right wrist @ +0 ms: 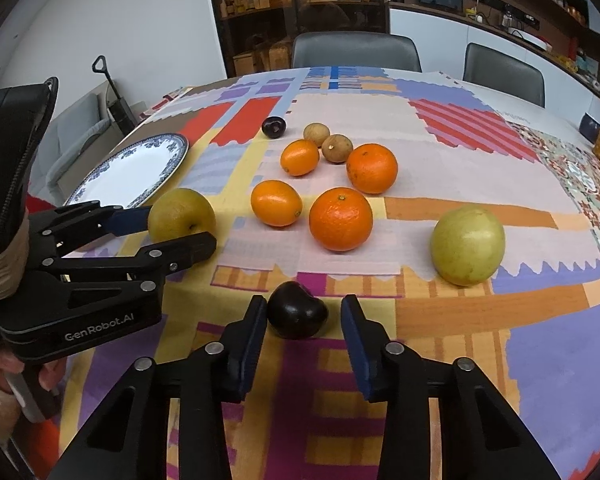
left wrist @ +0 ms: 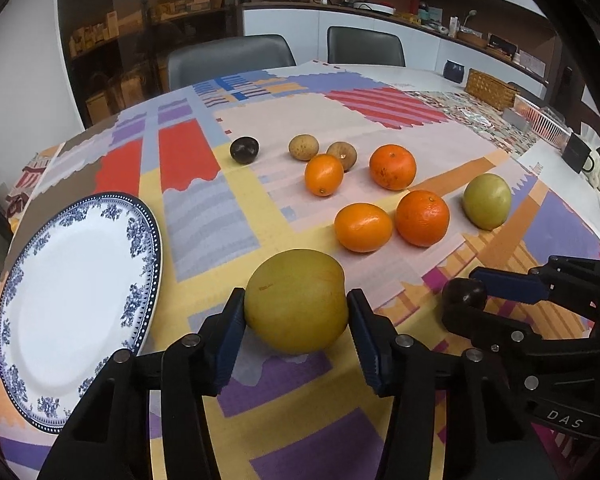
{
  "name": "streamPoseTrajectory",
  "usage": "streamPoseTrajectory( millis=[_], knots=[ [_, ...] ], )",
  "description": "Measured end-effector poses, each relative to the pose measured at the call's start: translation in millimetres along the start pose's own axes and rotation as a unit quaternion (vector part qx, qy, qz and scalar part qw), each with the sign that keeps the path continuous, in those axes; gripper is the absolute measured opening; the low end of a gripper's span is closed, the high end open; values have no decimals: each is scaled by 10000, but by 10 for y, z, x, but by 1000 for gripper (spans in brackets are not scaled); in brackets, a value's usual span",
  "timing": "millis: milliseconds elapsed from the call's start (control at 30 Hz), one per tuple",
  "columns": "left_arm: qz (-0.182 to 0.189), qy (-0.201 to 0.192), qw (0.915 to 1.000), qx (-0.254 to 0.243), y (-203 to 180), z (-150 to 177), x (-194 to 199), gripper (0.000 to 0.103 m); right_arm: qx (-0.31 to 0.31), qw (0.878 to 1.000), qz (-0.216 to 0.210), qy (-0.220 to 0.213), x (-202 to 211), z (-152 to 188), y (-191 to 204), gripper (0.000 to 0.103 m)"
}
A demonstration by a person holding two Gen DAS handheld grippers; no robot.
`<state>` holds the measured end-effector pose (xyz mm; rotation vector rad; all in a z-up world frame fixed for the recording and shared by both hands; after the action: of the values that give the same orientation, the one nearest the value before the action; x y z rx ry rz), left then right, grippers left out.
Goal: Organize fruits
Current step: 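Grasp the yellow pear with the left tool while the right tool grasps the dark plum, then carry the pear and plum onto the blue-rimmed plate and open both tools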
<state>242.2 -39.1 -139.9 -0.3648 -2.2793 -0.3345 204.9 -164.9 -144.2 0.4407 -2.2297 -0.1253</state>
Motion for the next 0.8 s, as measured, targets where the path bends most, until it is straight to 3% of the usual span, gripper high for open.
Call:
streamPoseTrajectory(
  millis=[100, 800],
  knots=[
    [3, 34, 10000, 26, 6, 0, 0, 49, 16, 10000, -81, 7, -17, -2, 8, 32],
    [-44, -480, 9970, 605, 257, 19, 513, 48, 394, 9976, -295, -479, 285, -190, 310, 32]
  ],
)
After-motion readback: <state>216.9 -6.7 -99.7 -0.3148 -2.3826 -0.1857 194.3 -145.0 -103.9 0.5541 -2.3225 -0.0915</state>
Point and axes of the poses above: each gripper's, at about its wrist camera, not at the fingertips, and x roughly against the way its jaws point, y to its left, z to its underside, the point moved 3 cm from there along -x, roughly the way its jaws point, and after that the axes turned 10 degrees about -z, right-handed, at the moved point
